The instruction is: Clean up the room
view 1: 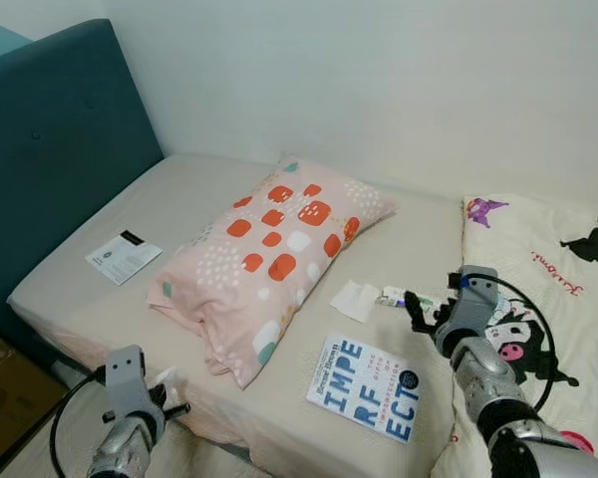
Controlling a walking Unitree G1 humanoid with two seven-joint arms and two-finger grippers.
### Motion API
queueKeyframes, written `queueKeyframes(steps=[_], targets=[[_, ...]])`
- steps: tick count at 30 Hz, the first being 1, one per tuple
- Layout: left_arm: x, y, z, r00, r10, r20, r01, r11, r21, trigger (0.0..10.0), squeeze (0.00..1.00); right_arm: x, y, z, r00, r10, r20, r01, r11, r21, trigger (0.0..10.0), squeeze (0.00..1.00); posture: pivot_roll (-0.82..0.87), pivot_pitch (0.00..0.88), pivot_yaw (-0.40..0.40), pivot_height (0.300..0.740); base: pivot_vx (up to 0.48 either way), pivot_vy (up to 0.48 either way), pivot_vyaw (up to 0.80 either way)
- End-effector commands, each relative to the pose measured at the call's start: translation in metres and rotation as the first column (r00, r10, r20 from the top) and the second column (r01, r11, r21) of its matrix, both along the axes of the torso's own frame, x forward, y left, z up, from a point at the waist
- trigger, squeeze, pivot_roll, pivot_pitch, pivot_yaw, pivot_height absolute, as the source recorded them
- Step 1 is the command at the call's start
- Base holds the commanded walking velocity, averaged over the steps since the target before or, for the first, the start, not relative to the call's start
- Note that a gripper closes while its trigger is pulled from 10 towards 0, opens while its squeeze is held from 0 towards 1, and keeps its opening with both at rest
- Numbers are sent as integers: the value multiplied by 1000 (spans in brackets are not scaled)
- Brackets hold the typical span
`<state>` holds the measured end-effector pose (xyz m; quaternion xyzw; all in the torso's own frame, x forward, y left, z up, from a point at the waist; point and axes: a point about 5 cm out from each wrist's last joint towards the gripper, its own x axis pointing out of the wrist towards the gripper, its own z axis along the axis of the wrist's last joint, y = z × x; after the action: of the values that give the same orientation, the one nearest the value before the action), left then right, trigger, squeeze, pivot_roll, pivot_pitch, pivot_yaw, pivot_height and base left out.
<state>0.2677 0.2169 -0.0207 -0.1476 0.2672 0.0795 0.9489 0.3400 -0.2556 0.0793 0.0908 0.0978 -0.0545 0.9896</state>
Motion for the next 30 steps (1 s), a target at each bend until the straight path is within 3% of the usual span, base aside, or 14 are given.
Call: queueKeyframes(steps=[1,4,8,11,21,30], targets=[[-1,7,1,1000,9,8,-9,1000,14,10000,0,-2,1,-5,1000,-6,-22,7,999,45,10000,0,-97,147,94,670,0,0,0],[-1,7,1,1000,10,8,-10,1000,14,10000,0,-1,1,-5,1000,-5,-22,6,999,47,10000,0,-97,147,94,665,0,0,0],[-1,6,2,999,-11,38,10,1000,22,10000,0,9,1,12,999,-17,46,10,987,158,10000,0,-56,177,75,650,0,0,0],[0,7,4,999,-6,50,5,1000,22,10000,0,14,1,19,997,-13,77,-1,983,185,10000,0,-57,167,72,640,0,0,0],[8,12,13,996,13,88,-16,999,29,10000,0,14,1,21,996,-8,89,-9,982,190,10000,0,-60,152,70,640,0,0,0],[8,12,13,996,-1,92,-3,999,41,10000,0,13,0,20,996,-14,90,-5,979,205,10000,0,-61,153,73,640,0,0,0]])
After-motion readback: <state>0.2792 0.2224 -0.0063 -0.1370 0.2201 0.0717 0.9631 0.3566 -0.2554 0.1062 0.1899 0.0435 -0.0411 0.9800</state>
